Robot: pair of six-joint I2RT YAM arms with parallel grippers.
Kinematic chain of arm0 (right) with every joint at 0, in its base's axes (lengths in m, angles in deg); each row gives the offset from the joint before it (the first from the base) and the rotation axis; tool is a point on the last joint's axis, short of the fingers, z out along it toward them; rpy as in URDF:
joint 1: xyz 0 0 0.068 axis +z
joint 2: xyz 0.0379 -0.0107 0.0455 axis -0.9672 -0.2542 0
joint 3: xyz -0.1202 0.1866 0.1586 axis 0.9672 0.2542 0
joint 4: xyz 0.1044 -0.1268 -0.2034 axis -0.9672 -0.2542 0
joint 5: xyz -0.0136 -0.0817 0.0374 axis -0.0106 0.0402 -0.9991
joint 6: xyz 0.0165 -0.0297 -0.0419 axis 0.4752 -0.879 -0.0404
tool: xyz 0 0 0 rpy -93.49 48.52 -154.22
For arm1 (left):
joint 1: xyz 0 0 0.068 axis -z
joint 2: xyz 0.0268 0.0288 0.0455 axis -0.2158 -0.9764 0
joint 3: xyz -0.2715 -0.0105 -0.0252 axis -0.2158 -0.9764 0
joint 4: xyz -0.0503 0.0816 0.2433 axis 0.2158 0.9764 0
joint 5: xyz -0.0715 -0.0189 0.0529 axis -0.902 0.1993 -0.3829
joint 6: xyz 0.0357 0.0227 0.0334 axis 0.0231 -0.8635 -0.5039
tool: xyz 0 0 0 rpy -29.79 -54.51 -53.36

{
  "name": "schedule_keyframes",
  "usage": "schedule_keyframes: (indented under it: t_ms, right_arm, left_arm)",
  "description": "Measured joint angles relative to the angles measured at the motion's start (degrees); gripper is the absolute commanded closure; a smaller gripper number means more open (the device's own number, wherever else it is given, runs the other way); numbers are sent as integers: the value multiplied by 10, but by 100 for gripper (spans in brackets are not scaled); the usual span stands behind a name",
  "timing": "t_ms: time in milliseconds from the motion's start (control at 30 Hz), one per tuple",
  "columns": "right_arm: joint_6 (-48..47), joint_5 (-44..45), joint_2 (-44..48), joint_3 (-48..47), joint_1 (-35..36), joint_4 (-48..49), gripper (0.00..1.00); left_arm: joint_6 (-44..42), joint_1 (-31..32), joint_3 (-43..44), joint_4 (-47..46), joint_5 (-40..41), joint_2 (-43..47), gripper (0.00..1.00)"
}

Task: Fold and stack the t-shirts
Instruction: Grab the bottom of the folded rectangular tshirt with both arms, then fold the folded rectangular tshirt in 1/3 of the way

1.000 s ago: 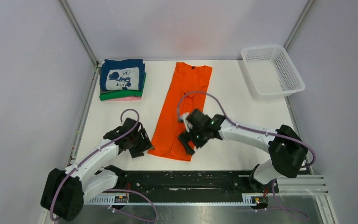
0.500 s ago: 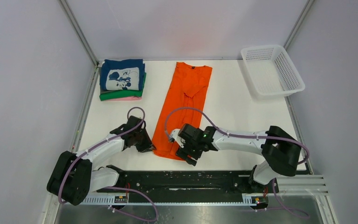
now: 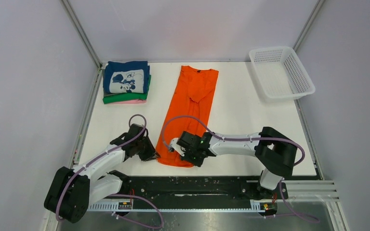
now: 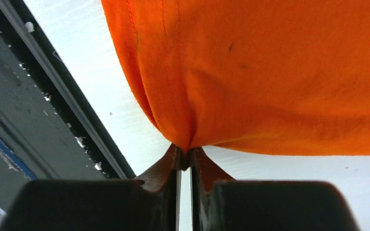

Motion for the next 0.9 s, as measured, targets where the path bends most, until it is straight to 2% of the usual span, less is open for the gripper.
schedule_keyframes:
  t_ms: [33, 267, 400, 567, 733, 900]
  right_arm:
    - [1, -1, 2, 2, 0, 2, 100]
    - [13, -28, 74, 57, 2, 9, 100]
    - [29, -32, 104, 53, -9, 12, 100]
    - [52, -43, 111, 31, -87, 21, 100]
    - [67, -44, 106, -21, -177, 27, 100]
    - [85, -42, 58, -82, -243, 38, 100]
  left_arm:
    - [3, 0, -3, 3, -1, 7, 100]
    - [33, 0, -9, 21, -25, 76, 100]
    - [38, 0, 16, 17, -31, 63, 100]
    - [32, 0, 130, -10, -31, -42, 100]
    - [2, -2, 304, -47, -29, -188, 100]
    - [-24, -19, 420, -60, -27, -302, 100]
